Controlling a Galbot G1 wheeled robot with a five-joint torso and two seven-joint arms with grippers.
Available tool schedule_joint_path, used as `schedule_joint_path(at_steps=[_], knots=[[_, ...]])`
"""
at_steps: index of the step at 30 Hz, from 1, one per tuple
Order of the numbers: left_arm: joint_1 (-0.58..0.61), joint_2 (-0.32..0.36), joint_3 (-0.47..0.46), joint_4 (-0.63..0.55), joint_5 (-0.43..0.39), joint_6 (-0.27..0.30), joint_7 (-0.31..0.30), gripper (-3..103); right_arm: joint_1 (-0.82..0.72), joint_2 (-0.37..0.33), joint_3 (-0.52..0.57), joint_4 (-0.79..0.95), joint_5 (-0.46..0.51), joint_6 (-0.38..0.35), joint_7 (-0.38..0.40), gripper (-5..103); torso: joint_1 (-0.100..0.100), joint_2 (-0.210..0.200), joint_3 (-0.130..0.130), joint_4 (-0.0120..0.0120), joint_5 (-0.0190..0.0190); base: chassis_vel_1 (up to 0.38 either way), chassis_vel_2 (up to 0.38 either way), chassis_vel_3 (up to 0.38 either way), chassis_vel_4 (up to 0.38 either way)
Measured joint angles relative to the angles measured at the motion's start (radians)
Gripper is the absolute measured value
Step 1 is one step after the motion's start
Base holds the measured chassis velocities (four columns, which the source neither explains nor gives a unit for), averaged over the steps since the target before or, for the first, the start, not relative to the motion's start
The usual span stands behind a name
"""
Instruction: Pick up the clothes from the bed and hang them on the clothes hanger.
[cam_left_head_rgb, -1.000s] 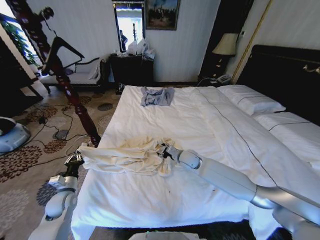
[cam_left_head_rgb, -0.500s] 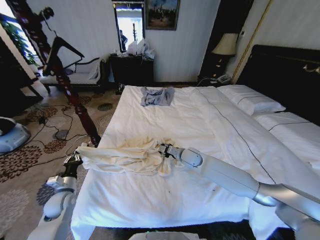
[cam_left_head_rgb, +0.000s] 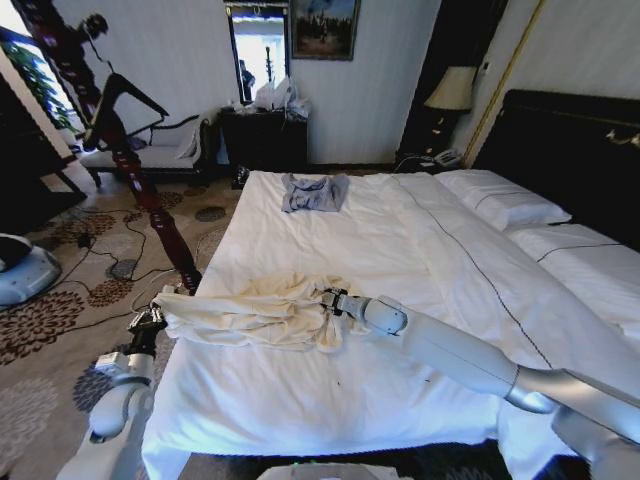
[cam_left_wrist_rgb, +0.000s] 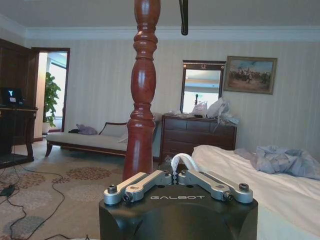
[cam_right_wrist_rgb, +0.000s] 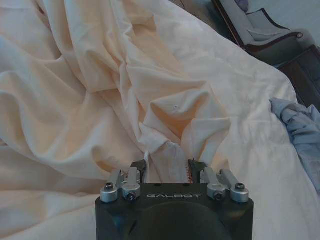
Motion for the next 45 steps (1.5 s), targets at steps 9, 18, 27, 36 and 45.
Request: schedule_joint_path(at_steps=[9, 18, 27, 36, 45], knots=[[0.001, 0.000, 0.000, -0.010, 0.002, 0.002, 0.000, 1, -0.034, -0.003, 0.035, 0.003, -0.015, 0.023, -0.015, 20, 0.000, 0.000, 0.000, -0.0001, 0.0001, 0.000, 0.000, 0.000, 0.000], [0.009, -0.002, -0.005, -0.017, 0.002, 0.003, -0.001, 1, -0.073, -0.015, 0.069, 0.009, -0.025, 0.083, -0.033, 1, 0.000, 0.000, 0.000, 0.0000, 0.0000, 0.000, 0.000, 0.000, 0.000], [0.007, 0.046, -0.003, -0.092, -0.014, 0.017, -0.020, 1, -0.136, -0.089, 0.269, 0.124, 0.192, 0.289, -0.059, 0, 0.000, 0.000, 0.000, 0.0000, -0.0001, 0.000, 0.000, 0.000, 0.000], [-0.066, 0.204, -0.073, -0.298, -0.210, 0.074, -0.065, 1, -0.102, -0.197, 0.602, 0.297, 0.780, 0.468, -0.101, 0, 0.000, 0.000, 0.000, -0.0003, 0.0000, 0.000, 0.000, 0.000, 0.000], [-0.172, 0.523, -0.257, -0.421, -0.457, 0.146, -0.086, 1, 0.093, -0.221, 0.740, 0.306, 0.993, 0.452, 0.224, 0, 0.000, 0.000, 0.000, 0.0004, 0.0001, 0.000, 0.000, 0.000, 0.000]])
